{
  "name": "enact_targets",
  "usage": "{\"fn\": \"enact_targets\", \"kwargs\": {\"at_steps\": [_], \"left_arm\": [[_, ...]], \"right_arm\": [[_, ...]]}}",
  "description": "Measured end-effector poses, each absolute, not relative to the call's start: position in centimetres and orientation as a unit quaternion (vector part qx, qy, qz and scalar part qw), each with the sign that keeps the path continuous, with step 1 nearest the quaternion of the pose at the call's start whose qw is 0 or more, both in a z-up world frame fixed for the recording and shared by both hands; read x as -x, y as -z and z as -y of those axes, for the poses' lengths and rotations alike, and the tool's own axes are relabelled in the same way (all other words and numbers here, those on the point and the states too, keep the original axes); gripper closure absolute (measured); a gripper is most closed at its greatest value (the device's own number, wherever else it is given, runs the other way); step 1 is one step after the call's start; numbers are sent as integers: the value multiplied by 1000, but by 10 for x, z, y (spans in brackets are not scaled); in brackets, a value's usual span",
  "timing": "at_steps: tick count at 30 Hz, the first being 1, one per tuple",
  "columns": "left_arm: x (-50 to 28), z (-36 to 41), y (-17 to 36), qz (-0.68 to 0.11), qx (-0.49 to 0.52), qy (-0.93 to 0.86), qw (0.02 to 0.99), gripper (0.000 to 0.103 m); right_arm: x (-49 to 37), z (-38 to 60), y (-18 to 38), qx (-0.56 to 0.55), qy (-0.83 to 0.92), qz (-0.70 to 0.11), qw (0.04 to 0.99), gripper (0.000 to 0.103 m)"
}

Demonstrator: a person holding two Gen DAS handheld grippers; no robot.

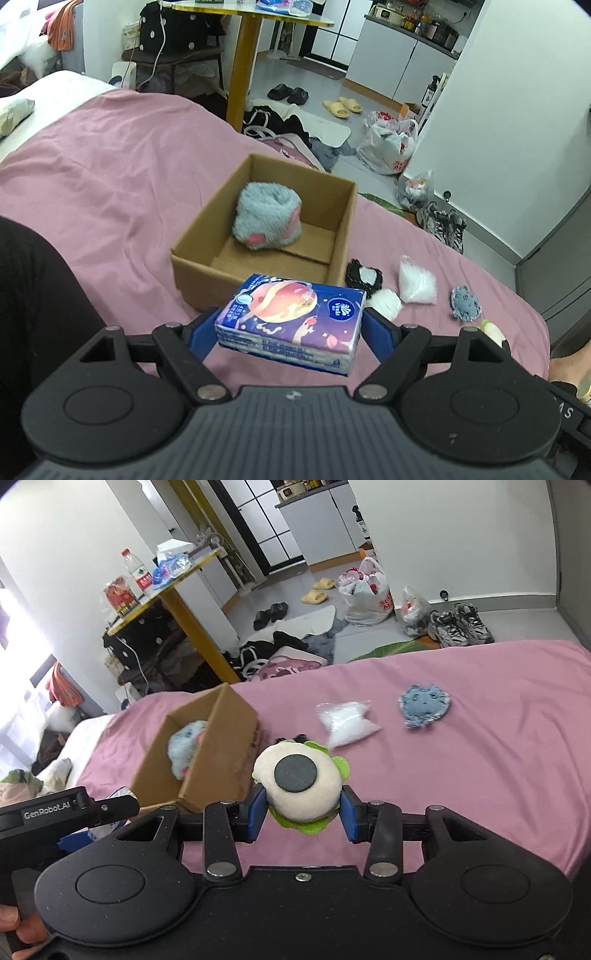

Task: Organize soft objects
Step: 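Carry the tissue pack and eyeball plush over the box with both tools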

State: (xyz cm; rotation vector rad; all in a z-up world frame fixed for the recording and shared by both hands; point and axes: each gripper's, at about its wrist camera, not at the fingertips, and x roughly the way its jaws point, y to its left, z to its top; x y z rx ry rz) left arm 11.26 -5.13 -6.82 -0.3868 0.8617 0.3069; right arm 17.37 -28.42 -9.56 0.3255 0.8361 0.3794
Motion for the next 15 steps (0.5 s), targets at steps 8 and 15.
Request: {"fn": "enact_targets", "kwargs": {"at_steps": [8,15], "left_arm": [[-113,25,58,-396,176,-142,890,22],[-123,2,54,-384,176,-150,894,22]], "right_arm": [[-166,267,80,-156,-183,-386,890,62],[-170,243,66,-148,-182,-374,897,62]]}}
